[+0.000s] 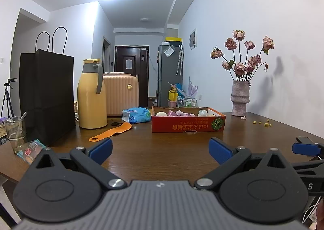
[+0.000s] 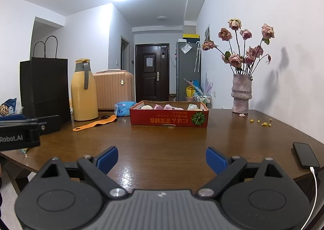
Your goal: Organize soft objects
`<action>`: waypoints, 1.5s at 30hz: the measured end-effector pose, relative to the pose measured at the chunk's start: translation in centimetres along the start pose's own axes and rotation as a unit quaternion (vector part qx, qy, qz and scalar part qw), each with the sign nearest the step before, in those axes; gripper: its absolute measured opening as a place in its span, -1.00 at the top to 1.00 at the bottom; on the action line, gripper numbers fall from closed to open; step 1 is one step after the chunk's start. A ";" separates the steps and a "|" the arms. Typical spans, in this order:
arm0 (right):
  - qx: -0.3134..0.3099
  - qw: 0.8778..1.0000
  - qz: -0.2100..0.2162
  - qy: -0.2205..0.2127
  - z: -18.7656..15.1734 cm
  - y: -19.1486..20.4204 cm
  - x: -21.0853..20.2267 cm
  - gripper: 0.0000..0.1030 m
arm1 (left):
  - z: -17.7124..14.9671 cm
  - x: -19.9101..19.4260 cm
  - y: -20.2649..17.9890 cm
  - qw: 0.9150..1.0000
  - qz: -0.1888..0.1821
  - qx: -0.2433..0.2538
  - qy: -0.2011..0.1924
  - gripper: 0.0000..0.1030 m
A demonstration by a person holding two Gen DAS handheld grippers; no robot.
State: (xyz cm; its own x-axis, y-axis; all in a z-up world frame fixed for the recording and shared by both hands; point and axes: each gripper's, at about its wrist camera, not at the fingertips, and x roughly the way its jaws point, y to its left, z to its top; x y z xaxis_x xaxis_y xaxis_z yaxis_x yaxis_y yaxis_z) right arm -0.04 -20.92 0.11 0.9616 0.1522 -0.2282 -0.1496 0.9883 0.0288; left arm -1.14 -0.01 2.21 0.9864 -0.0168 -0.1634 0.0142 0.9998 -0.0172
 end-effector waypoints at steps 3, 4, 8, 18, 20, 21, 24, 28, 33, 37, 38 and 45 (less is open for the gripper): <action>-0.001 1.000 0.001 0.000 -0.1 0.1 0.0 -0.82 | 0.0 0.0 0.0 1.000 -0.001 0.000 0.000 -1.00; -0.001 1.000 0.001 0.000 -0.1 0.1 0.0 -0.82 | 0.0 0.0 0.0 1.000 -0.001 0.000 0.000 -1.00; 0.002 1.000 0.000 0.000 -0.1 0.0 0.0 -0.82 | 0.0 0.0 0.0 1.000 0.000 0.000 0.000 -1.00; 0.007 1.000 -0.005 -0.005 0.0 -0.2 -0.1 -0.96 | 0.0 0.0 0.0 1.000 -0.001 0.001 -0.001 -1.00; 0.007 1.000 -0.004 -0.004 0.0 -0.2 -0.1 -0.96 | 0.0 0.0 0.0 1.000 -0.001 0.001 -0.001 -1.00; 0.007 1.000 -0.004 -0.004 0.0 -0.2 -0.1 -0.96 | 0.0 -0.1 0.0 1.000 -0.001 0.001 -0.001 -1.00; 0.007 1.000 -0.003 -0.003 0.0 -0.2 -0.1 -0.96 | 0.0 -0.1 0.0 1.000 -0.001 0.001 -0.001 -1.00; 0.008 1.000 -0.003 -0.003 0.0 -0.2 -0.1 -0.96 | 0.0 0.0 0.1 1.000 -0.002 0.002 -0.002 -1.00; 0.007 1.000 -0.001 -0.002 0.0 -0.2 0.0 -0.96 | 0.0 0.0 0.1 1.000 -0.002 0.002 -0.002 -1.00; 0.007 1.000 -0.001 -0.002 0.0 -0.2 0.0 -0.96 | 0.0 0.0 0.1 1.000 -0.002 0.002 -0.002 -1.00; 0.007 1.000 0.000 -0.003 0.0 -0.2 0.0 -0.96 | 0.0 0.0 0.1 1.000 -0.002 0.002 -0.002 -1.00; 0.009 1.000 -0.005 -0.010 -0.1 -0.3 0.0 -1.00 | 0.0 0.0 0.1 1.000 -0.003 0.002 -0.001 -1.00</action>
State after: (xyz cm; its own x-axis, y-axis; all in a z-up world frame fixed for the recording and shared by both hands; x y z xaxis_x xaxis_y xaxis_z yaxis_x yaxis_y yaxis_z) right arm -0.08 -21.19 -0.03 0.9675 0.1420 -0.2091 -0.1359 0.9898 0.0434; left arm -1.18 0.08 2.19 0.9867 -0.0222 -0.1608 0.0203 0.9997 -0.0136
